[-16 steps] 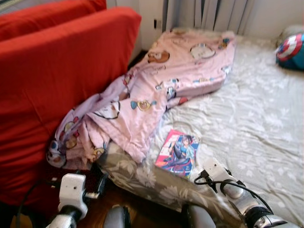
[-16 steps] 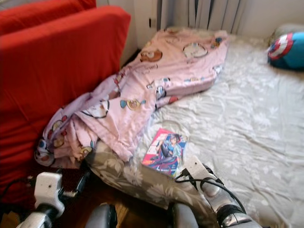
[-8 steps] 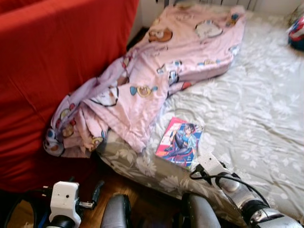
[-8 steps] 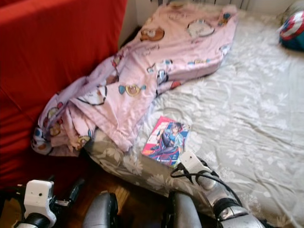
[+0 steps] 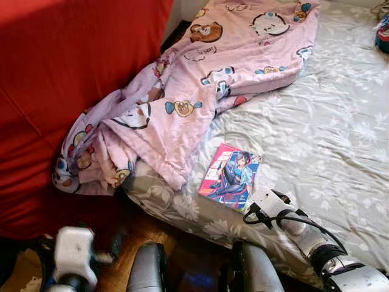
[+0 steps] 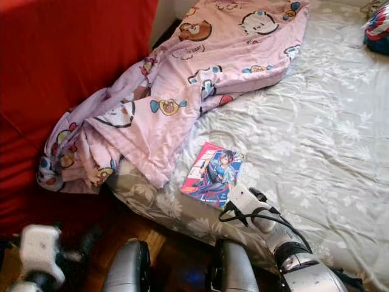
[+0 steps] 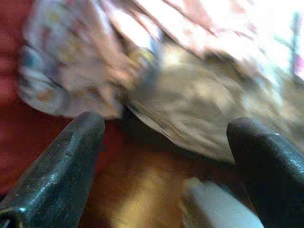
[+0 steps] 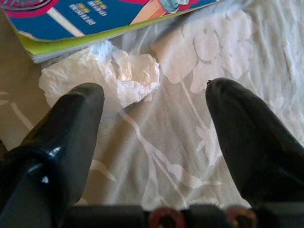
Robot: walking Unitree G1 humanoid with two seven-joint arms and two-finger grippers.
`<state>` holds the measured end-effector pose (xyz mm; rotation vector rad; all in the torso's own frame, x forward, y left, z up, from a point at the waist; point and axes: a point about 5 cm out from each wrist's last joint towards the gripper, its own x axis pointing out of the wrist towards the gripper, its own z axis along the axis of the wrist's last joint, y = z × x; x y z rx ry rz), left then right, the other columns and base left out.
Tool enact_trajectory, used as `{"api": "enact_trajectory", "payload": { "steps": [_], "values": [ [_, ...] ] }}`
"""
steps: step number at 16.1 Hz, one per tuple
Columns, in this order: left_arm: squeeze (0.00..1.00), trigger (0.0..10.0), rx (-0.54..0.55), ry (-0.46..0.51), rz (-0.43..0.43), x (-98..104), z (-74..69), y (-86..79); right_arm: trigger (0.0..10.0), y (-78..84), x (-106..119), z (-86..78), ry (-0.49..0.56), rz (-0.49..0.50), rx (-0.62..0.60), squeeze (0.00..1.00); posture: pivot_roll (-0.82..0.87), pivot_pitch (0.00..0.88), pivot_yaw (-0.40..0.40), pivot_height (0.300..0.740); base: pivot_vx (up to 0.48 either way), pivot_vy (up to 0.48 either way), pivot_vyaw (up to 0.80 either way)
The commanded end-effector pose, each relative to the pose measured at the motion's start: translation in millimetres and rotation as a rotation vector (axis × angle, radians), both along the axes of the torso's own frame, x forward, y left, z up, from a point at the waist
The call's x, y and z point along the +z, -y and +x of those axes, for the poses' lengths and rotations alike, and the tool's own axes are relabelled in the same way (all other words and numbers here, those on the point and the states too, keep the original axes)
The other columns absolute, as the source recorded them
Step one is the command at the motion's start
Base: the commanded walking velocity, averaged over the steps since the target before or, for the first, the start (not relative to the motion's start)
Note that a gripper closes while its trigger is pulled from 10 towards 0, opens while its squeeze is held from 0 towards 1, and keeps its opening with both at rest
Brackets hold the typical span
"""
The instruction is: Clean up the room
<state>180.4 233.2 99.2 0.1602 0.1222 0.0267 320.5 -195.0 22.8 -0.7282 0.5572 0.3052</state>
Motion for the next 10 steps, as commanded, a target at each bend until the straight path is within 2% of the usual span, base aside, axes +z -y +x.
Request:
{"api": "enact_trajectory", "payload": {
  "steps": [1, 4, 10],
  "values": [
    [0.0, 10.0, 0.058, 0.058, 0.026, 15.7, 4.6, -10.0, 10.0, 0.6, -8.5, -7.2, -0.049, -0.011, 0.012, 0.0, 0.19, 0.307, -0.008, 0.624, 0.0, 0.0, 0.0],
    [0.0, 10.0, 0.04, 0.124, 0.022, 34.4, 19.9, -7.7, 10.0, -5.8, -14.1, -11.3, -0.091, -0.027, 0.062, 0.0, 0.2, 0.316, -0.011, 0.624, 0.0, 0.0, 0.0],
    [0.0, 10.0, 0.039, 0.12, 0.018, 40.3, 14.0, -5.5, 10.0, -10.2, -9.3, -6.1, -0.076, -0.052, 0.093, 0.0, 0.21, 0.335, -0.006, 0.624, 0.0, 0.0, 0.0]
  ]
}}
